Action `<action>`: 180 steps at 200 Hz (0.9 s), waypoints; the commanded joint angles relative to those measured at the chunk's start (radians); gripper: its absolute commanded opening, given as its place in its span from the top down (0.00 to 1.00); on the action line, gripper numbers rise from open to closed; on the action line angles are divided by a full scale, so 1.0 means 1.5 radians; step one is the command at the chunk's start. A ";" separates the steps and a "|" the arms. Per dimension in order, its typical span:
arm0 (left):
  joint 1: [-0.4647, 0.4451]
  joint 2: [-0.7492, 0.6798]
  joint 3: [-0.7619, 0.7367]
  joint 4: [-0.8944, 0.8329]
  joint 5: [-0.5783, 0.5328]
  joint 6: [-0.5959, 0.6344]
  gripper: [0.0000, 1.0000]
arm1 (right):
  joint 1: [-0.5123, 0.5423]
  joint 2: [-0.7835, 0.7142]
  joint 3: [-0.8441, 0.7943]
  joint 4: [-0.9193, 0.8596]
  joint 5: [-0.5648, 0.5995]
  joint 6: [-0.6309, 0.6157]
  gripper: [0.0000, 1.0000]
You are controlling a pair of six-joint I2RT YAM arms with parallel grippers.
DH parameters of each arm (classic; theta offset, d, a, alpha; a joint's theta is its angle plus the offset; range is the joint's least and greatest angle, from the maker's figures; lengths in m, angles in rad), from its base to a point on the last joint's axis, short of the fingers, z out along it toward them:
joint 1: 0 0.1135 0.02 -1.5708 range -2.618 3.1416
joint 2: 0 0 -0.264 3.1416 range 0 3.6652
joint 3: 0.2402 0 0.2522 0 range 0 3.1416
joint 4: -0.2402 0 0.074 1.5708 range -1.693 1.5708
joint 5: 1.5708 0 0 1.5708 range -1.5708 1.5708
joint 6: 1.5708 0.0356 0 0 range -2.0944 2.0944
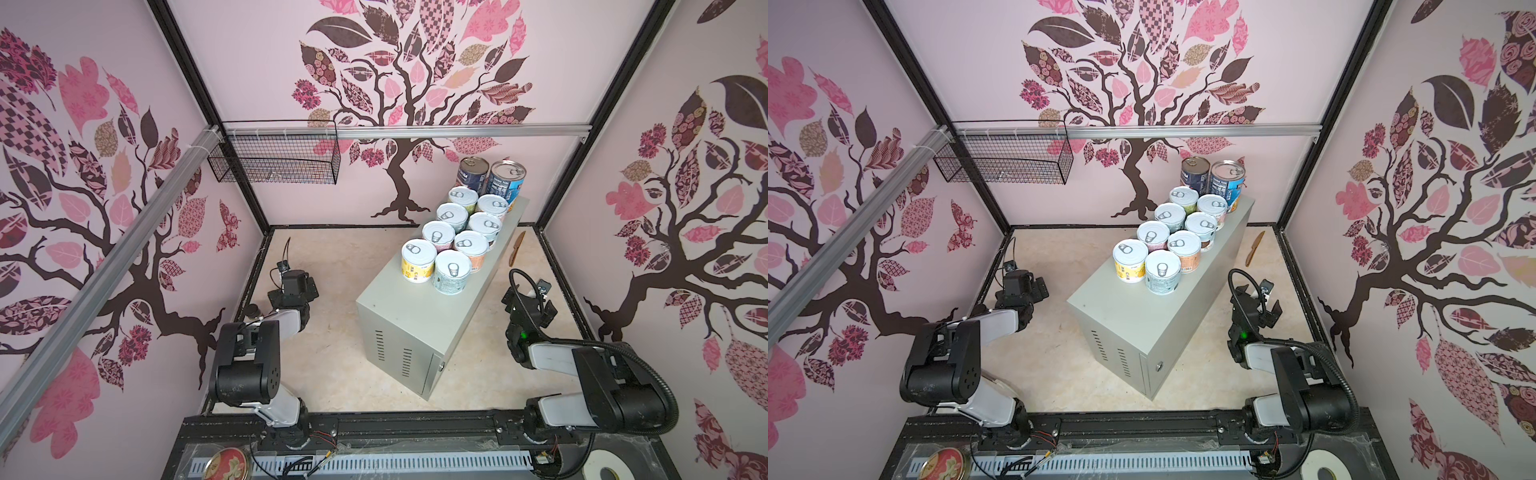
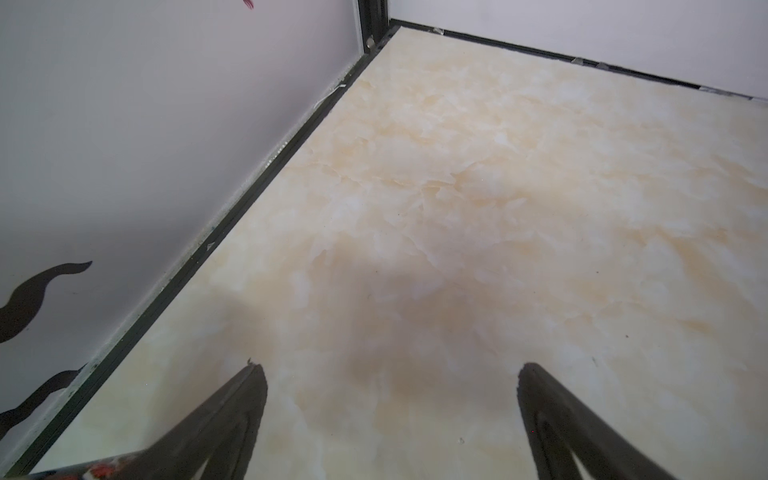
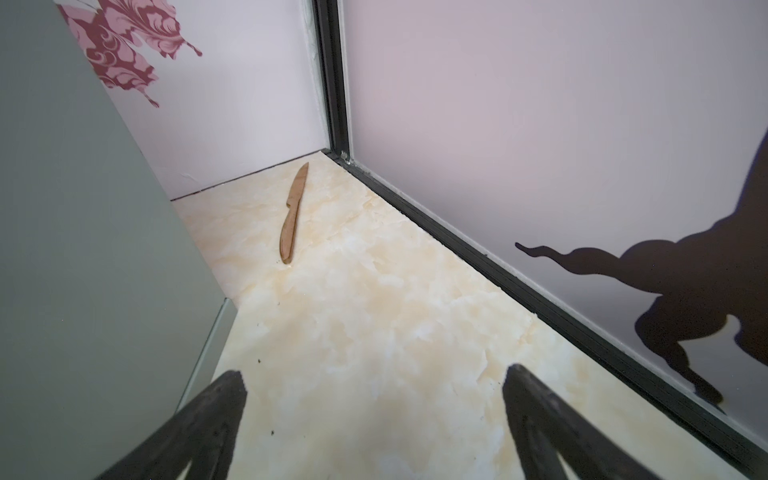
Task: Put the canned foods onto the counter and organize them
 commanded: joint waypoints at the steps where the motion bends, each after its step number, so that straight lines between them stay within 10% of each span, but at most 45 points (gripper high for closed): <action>1: -0.001 0.015 0.026 0.010 0.009 0.013 0.02 | 0.000 0.054 0.004 0.112 0.000 -0.024 0.00; 54: -0.053 -0.041 -0.092 0.183 -0.060 0.054 0.02 | 0.030 0.049 0.021 0.072 -0.001 -0.047 0.00; 97: -0.075 -0.080 -0.215 0.379 -0.064 0.083 0.02 | 0.108 0.105 -0.149 0.517 -0.003 -0.180 0.00; 137: -0.123 -0.055 -0.295 0.567 -0.068 0.146 0.02 | 0.120 0.093 -0.170 0.523 -0.039 -0.191 0.00; 180: -0.068 -0.038 -0.261 0.493 0.025 0.103 0.02 | 0.113 0.105 -0.166 0.524 -0.070 -0.194 0.00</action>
